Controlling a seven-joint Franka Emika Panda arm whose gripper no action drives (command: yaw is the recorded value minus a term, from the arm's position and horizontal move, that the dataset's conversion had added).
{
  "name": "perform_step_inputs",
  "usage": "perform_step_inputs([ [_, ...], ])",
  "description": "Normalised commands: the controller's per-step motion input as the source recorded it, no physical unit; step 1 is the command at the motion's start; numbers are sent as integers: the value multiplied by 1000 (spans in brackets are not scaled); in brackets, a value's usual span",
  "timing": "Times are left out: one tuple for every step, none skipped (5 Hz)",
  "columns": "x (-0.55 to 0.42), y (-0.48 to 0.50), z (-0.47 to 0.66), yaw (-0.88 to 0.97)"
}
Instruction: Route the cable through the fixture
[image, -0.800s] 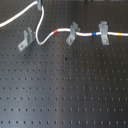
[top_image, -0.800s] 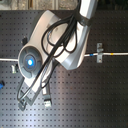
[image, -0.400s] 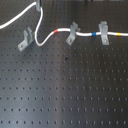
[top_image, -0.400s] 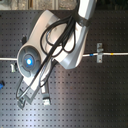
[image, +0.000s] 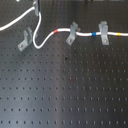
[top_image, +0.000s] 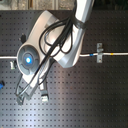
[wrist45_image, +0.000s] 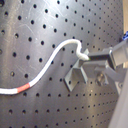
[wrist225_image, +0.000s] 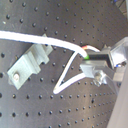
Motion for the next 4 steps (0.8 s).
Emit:
perform_step_inputs([
  [-292, 71, 175, 306],
  [-341, 111, 114, 491],
  [-309, 168, 86, 531],
  [-221, 159, 187, 449],
])
